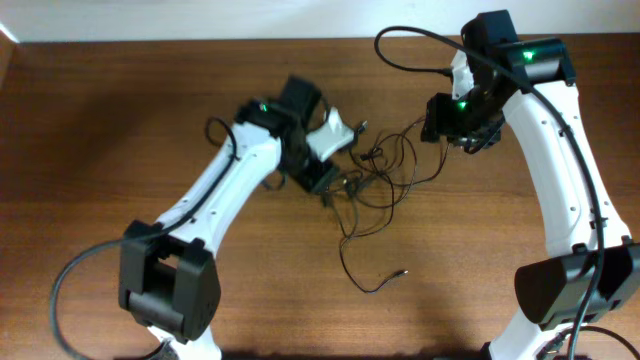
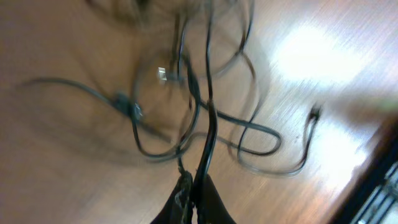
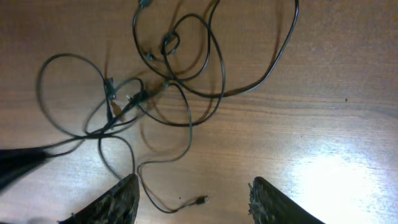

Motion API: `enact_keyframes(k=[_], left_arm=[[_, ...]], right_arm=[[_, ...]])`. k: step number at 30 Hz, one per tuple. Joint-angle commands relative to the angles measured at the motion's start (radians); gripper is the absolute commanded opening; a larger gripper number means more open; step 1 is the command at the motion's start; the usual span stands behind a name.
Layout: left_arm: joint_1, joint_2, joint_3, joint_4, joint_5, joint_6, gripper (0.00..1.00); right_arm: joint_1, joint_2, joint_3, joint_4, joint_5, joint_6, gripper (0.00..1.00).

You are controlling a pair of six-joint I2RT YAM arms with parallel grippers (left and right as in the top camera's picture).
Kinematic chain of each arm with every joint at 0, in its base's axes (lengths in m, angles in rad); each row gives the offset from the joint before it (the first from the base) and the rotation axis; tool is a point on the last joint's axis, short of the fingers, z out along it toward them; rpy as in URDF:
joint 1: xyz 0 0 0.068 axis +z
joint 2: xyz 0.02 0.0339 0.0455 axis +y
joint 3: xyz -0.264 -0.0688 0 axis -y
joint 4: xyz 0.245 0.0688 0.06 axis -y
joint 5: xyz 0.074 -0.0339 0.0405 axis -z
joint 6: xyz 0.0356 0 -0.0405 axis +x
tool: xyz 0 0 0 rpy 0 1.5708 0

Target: Untangle cables

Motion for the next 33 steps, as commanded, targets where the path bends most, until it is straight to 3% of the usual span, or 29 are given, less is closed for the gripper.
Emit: enact_keyframes(k=[1,11,12,18,23,30,33], left_arm=[[0.004,-0.069,0.300,-0.084,0.024,-0.047,0.00],[0.001,-0.163,0.772,-0.080,0.015,-0.195,0.00],[0.001,-0.167,0.823,-0.069,0.002,-0.208,0.00],[0.000,-0.181,1.126,-0.008,-0.179,-0.310,0.00],[0.000,-0.220,1.258,0.014,-0.425,-0.335,0.00],[0.000,-0.325,1.263,0.023,-0.834,-0.288,0.00],[0.001,-0.324,1.245,0.022,-0.943,-0.288,0.00]], right_arm=[[0.000,-0.008,-0.002,0.002,0.009,0.001,0.58],[0.000,-0.008,-0.002,0.011,0.008,-0.023,0.59],[0.000,-0.008,-0.002,0.012,0.009,-0.023,0.63],[0.000,-0.008,-0.002,0.012,0.005,-0.026,0.65],[0.000,-0.008,-0.002,0.018,-0.055,-0.059,0.70],[0.001,-0.008,-0.002,0.019,-0.078,-0.060,0.70],[0.001,-0.008,-0.002,0.018,-0.078,-0.060,0.70]])
